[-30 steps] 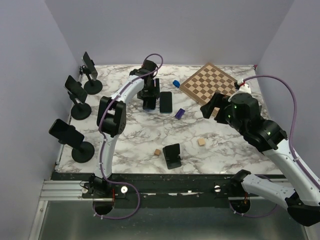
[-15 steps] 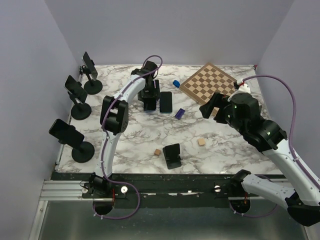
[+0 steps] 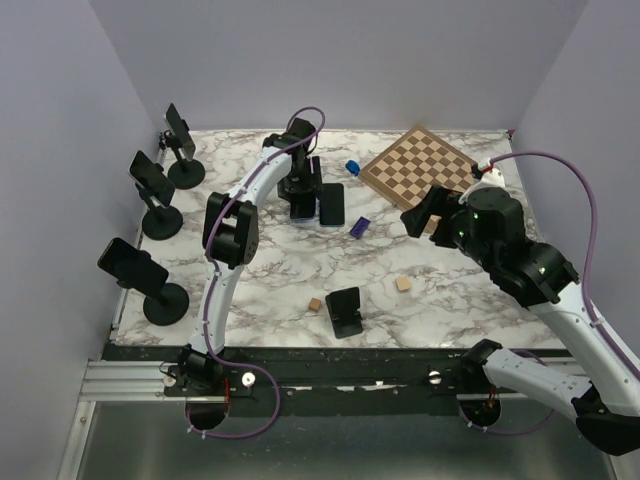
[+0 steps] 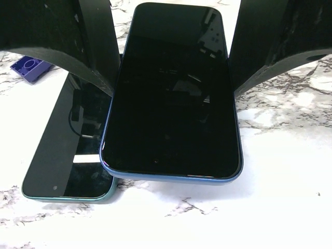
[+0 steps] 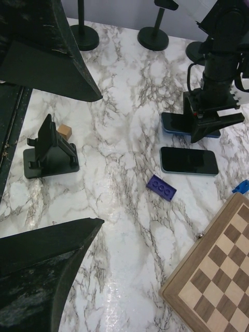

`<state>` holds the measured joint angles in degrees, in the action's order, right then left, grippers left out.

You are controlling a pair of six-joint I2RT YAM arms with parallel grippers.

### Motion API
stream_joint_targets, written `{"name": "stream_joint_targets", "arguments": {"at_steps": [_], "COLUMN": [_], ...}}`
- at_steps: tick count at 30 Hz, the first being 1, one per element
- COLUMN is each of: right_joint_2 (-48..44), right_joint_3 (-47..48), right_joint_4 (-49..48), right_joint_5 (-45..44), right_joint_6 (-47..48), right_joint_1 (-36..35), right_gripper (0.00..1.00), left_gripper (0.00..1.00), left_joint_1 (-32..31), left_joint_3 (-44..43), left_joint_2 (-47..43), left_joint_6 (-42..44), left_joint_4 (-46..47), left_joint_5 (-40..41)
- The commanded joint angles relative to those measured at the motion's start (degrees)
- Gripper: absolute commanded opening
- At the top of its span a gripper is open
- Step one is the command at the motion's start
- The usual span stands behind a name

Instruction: Remove the phone from the phone stand

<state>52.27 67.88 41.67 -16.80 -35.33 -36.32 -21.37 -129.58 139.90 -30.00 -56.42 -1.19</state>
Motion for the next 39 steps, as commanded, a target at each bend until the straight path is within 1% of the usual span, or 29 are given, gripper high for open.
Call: {"name": "stream_joint_targets", "arguments": {"at_steps": [1,15,16,18,21,27,29,32,33,39], "right_joint_2": [-1.12,-2.90,-2.98,-3.06,-2.96,-3.01,-3.13,-3.46,-3.42,-3.51], "right_joint_3": [1.25,1.63,1.64,1.81,2.00,2.17,2.17,2.17,2.17,2.10], "right_joint_4": [-0.02,1.65,1.68,1.79,1.92,1.92,2.00,2.19,2.20,2.19], "right_joint_5": [0.68,0.85,0.80,0.93,0.89,1.04,0.82,0.63,0.55,0.89], "right_joint_6": [0.21,-1.19,-1.26,-1.30,-1.27,-1.55,-1.54,-1.53,-1.52,-1.65], "right_joint_1": [-0.11,-0.16,-0.15,-0.16,-0.12,-0.14,-0.20,-0.16,-0.16,-0.11], "right_gripper": [1.00,1.00,1.00,1.00,1.00,1.00,1.00,1.00,1.00,1.00], "left_gripper": [0.53,0.64,0.67,0.69,0.77,0.78,0.86,0.90,0.93,0.94], "left_joint_1": [0.75,1.35,1.41,1.57,1.83,2.27,2.46,2.64,2.69,2.82], "left_joint_3": [-2.08,-2.03,-2.00,-1.91,-1.91,-1.80,-1.82,-1.82,-1.74,-1.07], "left_joint_2": [0.62,0.60,0.64,0.54,0.54,0.55,0.64,0.63,0.56,0.19], "left_joint_6": [-0.14,-0.07,0.10,0.31,0.29,-0.41,-0.50,-0.50,-0.50,0.00], "left_joint_4": [-1.58,-1.85,-1.83,-1.76,-1.76,-2.02,-2.02,-2.10,-2.11,-1.66], "left_joint_5": [-2.88,-4.72,-4.99,-5.55,-6.66,-6.53,-7.03,-7.33,-7.33,-8.01]}}
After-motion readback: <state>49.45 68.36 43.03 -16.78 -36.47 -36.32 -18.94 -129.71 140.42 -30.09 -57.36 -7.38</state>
